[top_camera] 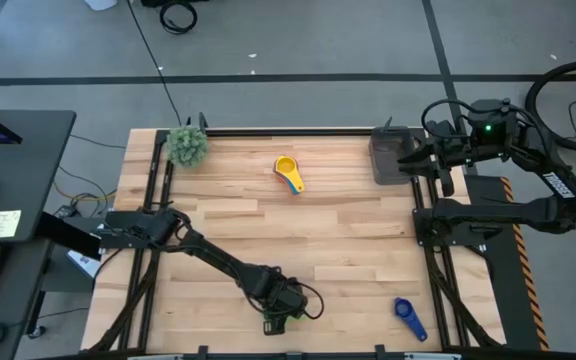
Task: Nest measuring cups in basket
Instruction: Stack the green measuring cup on top of the yellow measuring cup
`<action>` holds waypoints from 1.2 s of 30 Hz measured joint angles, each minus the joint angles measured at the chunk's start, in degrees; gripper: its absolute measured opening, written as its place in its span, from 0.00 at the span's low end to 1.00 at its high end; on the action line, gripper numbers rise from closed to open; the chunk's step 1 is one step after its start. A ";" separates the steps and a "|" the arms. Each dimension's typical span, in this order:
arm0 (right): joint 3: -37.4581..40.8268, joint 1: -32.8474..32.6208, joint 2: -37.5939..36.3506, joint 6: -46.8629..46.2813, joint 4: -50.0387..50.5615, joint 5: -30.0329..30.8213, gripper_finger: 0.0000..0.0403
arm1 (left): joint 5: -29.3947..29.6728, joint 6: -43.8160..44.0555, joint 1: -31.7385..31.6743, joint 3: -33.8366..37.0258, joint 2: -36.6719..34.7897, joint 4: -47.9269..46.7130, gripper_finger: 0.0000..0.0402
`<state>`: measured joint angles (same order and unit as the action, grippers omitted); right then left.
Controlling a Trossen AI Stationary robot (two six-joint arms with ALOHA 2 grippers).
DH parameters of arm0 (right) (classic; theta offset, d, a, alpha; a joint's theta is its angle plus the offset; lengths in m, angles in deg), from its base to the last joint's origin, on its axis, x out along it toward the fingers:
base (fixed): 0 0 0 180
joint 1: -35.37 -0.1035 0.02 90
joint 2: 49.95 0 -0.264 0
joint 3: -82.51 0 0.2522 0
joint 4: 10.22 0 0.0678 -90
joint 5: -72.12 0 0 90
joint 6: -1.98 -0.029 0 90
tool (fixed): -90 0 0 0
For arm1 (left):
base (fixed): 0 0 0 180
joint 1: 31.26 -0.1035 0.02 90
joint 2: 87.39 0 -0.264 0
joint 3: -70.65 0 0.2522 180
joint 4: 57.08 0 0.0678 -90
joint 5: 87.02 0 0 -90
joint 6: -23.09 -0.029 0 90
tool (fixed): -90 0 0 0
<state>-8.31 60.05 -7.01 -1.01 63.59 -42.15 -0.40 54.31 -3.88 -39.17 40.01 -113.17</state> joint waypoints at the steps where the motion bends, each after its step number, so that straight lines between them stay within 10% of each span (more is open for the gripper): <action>1: 0.00 0.01 0.00 -0.01 0.00 0.01 0.28 | 0.03 -0.48 -0.13 0.01 0.00 -0.11 0.25; 7: 0.00 0.03 0.00 -0.02 0.00 0.02 0.28 | -0.21 -3.83 -0.94 0.01 0.02 -1.13 0.04; 36: 0.00 0.03 0.01 -4.21 -1.66 -1.16 0.28 | 0.39 -39.35 -23.66 -1.28 -20.86 -23.08 0.04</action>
<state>-8.31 60.08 -6.99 -5.21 61.93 -43.32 -0.01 14.96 -27.54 -40.45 19.15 -136.25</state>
